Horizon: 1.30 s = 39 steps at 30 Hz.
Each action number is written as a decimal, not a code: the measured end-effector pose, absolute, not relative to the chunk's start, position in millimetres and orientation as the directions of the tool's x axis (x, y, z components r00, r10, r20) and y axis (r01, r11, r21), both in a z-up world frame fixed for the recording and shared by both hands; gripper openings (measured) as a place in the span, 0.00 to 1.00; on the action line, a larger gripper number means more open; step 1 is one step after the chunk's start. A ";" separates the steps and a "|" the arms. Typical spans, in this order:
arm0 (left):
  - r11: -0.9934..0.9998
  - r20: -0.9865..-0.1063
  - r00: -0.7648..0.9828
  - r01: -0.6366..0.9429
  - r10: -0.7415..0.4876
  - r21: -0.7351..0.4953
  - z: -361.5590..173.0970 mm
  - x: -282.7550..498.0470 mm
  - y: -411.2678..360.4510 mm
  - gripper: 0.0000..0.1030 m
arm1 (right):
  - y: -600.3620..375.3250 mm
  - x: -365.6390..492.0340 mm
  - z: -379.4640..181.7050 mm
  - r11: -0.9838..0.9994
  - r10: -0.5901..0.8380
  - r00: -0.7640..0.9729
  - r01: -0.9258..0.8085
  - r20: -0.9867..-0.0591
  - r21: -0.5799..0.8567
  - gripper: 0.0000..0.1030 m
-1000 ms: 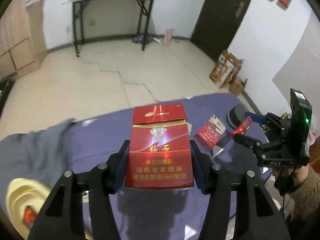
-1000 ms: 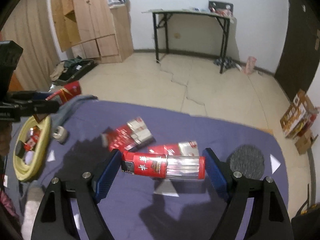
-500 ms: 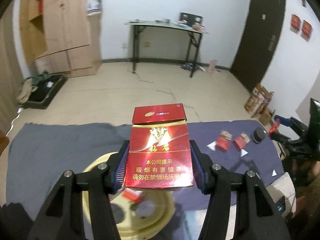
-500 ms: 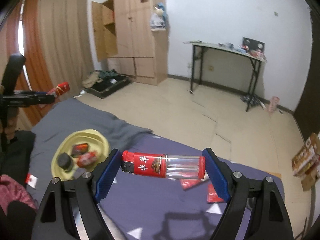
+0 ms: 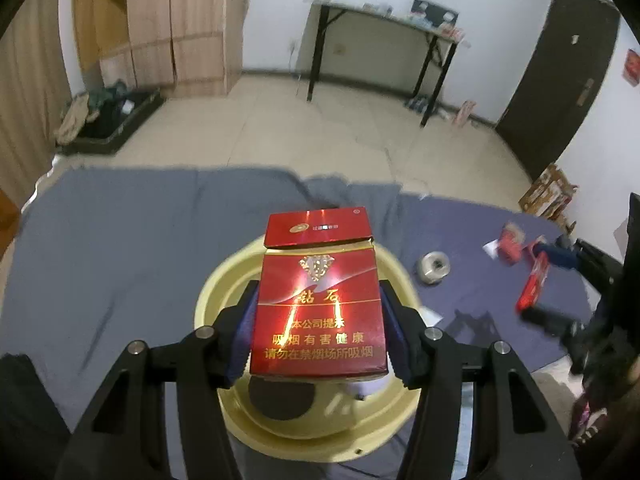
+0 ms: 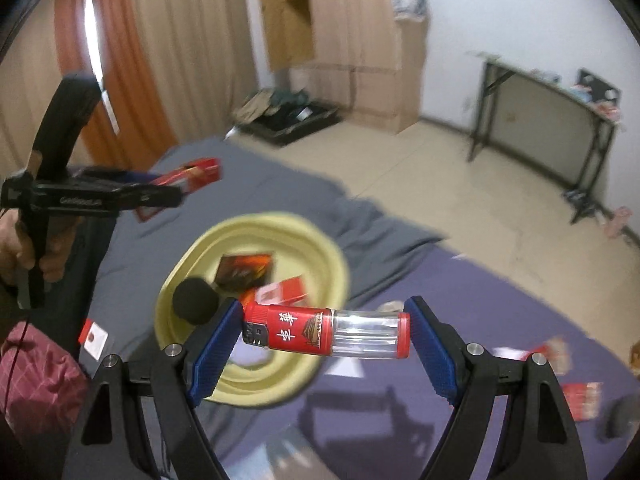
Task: Organize rigid objects
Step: 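Carry the red box and red tube into the yellow tray, release both, then grasp the white round timer with the left tool while the right tool grasps the black foam cylinder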
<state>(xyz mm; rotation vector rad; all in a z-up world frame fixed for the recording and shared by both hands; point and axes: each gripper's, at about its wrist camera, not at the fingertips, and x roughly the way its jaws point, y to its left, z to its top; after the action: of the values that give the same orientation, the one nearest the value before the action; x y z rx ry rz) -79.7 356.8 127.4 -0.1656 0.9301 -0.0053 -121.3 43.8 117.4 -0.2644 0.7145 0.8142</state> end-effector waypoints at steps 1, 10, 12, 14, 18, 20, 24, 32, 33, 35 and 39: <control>0.986 -0.808 0.585 -0.077 -0.074 -0.146 114.0 -75.3 360.8 0.56 | 55.5 -119.5 105.4 0.656 0.568 0.451 -0.753 -0.689 0.048 0.80; 0.975 -0.889 0.452 -0.150 -0.078 -0.162 14.6 -27.7 389.8 0.56 | 144.5 -99.6 17.3 0.572 0.475 0.345 -0.820 -0.809 -0.014 0.80; 0.973 -0.897 0.433 -0.155 -0.089 -0.171 2.9 -22.7 392.6 0.56 | 157.4 -93.6 10.0 0.566 0.463 0.345 -0.824 -0.816 -0.027 0.80; 0.976 -0.901 0.426 -0.144 -0.088 -0.164 -3.4 -21.8 392.3 0.56 | 166.2 -96.3 2.4 0.558 0.458 0.340 -0.829 -0.822 -0.032 0.80; 0.976 -0.909 0.404 -0.137 -0.099 -0.167 -12.9 -19.2 389.4 0.56 | 175.1 -97.9 -6.0 0.557 0.458 0.350 -0.829 -0.817 -0.042 0.81; 0.976 -0.913 0.397 -0.144 -0.096 -0.166 -16.2 -19.0 390.0 0.57 | 180.4 -96.5 -9.3 0.571 0.448 0.355 -0.820 -0.820 -0.042 0.81; 0.968 -0.908 0.404 -0.166 -0.109 -0.190 -6.3 -24.4 392.7 0.78 | 176.5 -104.7 4.0 0.558 0.476 0.337 -0.830 -0.812 -0.017 0.98; 0.974 -0.849 0.514 -0.100 -0.125 -0.204 70.5 -15.4 353.0 1.00 | 104.6 -91.4 74.2 0.657 0.526 0.424 -0.753 -0.737 0.036 0.99; 0.975 -0.839 0.526 -0.074 -0.139 -0.209 79.9 -11.6 337.7 1.00 | 83.7 -83.5 84.6 0.689 0.516 0.454 -0.724 -0.727 0.037 0.99; 0.976 -0.833 0.528 -0.035 -0.164 -0.215 88.0 -4.4 309.4 1.00 | 34.6 -65.8 101.0 0.749 0.488 0.515 -0.662 -0.705 0.035 0.99; 0.976 -0.841 0.498 0.054 -0.209 -0.210 86.6 18.3 242.9 1.00 | -74.6 -26.4 106.5 0.871 0.325 0.635 -0.490 -0.700 -0.040 1.00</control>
<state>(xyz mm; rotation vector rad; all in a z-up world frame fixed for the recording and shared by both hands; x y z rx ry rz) 18.3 242.9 86.6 -0.1643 1.0383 -0.1596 -26.4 -74.6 106.5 -0.2355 0.7491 0.4706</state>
